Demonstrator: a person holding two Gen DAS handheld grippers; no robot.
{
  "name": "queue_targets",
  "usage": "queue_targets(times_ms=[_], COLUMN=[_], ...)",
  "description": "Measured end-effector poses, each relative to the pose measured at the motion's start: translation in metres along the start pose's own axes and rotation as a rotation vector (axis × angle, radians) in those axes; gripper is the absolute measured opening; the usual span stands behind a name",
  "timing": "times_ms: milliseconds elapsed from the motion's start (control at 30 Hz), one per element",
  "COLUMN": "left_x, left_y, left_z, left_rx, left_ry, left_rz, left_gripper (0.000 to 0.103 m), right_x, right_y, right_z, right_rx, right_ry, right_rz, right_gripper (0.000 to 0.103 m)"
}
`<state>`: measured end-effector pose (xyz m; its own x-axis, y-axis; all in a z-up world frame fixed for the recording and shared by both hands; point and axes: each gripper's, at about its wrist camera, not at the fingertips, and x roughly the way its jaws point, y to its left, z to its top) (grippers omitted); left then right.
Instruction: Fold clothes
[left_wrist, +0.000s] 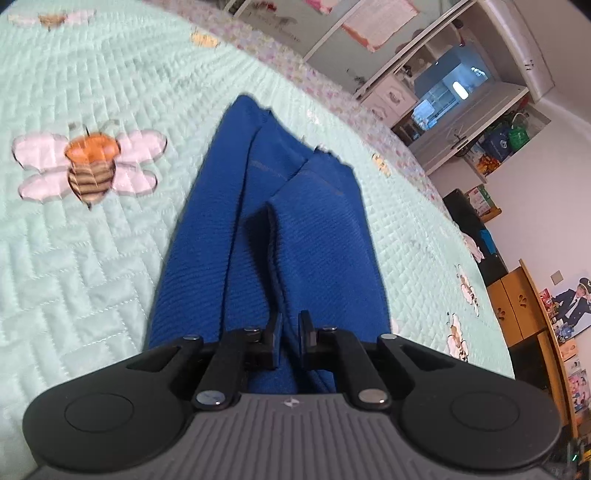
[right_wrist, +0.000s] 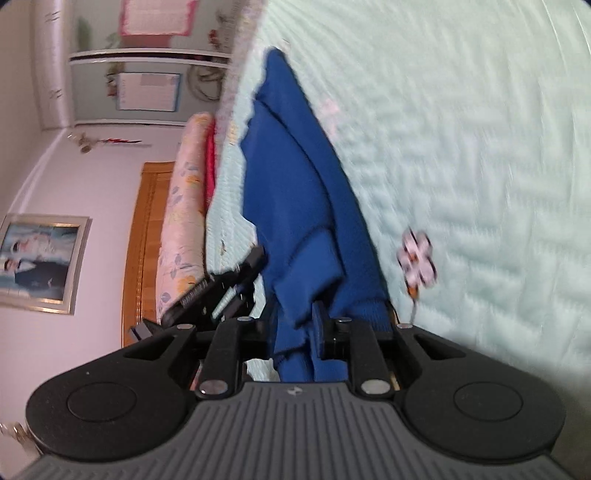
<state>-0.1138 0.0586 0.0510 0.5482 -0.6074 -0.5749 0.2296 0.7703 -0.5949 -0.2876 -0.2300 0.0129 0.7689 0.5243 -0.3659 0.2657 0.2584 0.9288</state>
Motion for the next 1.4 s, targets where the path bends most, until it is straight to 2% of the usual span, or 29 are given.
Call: queue_targets(times_ms=[200, 300, 433, 633, 733, 767, 800, 867, 1033, 1133, 1233, 1333, 1400], left_x=[-0.006, 0.014, 0.053, 0.090, 0.095, 0.096, 0.096, 0.095, 0.077, 0.068, 0.077, 0.097, 0.111], left_y=[-0.030, -0.037, -0.032, -0.009, -0.001, 0.001, 0.001, 0.001, -0.016, -0.026, -0.029, -0.018, -0.005], left_z=[0.025, 0.042, 0.059, 0.052, 0.040, 0.037, 0.036, 0.037, 0.045, 0.050, 0.060, 0.066, 0.063], left_rx=[0.091, 0.138, 0.144, 0.107, 0.107, 0.112, 0.115, 0.118, 0.150, 0.168, 0.171, 0.143, 0.108], left_ry=[-0.065, -0.072, -0.048, 0.000, 0.009, 0.007, 0.006, 0.008, -0.035, -0.062, -0.072, -0.068, -0.051], left_rz=[-0.059, -0.036, 0.018, 0.046, 0.039, 0.036, 0.033, 0.027, -0.018, -0.043, -0.037, -0.003, 0.004], left_gripper=[0.007, 0.007, 0.008, 0.008, 0.008, 0.008, 0.008, 0.008, 0.008, 0.008, 0.012, 0.013, 0.011], right_x=[0.016, 0.043, 0.087, 0.157, 0.187, 0.197, 0.201, 0.201, 0.190, 0.184, 0.188, 0.201, 0.211], right_y=[0.026, 0.044, 0.065, 0.064, 0.042, 0.035, 0.028, 0.022, 0.037, 0.049, 0.059, 0.069, 0.060], right_z=[0.044, 0.070, 0.110, 0.155, 0.163, 0.165, 0.166, 0.163, 0.158, 0.158, 0.164, 0.172, 0.178], right_rx=[-0.112, -0.181, -0.253, -0.266, -0.253, -0.248, -0.249, -0.270, -0.341, -0.353, -0.343, -0.373, -0.346], right_ry=[-0.063, -0.071, -0.060, -0.038, -0.002, 0.011, 0.012, 0.000, 0.000, -0.014, -0.023, -0.037, -0.050], right_rz=[0.043, 0.047, 0.054, 0.033, -0.032, -0.054, -0.059, -0.049, -0.055, -0.020, 0.017, 0.007, 0.002], right_gripper=[0.021, 0.021, 0.021, 0.021, 0.020, 0.007, 0.000, 0.000, 0.001, 0.013, 0.016, 0.017, 0.020])
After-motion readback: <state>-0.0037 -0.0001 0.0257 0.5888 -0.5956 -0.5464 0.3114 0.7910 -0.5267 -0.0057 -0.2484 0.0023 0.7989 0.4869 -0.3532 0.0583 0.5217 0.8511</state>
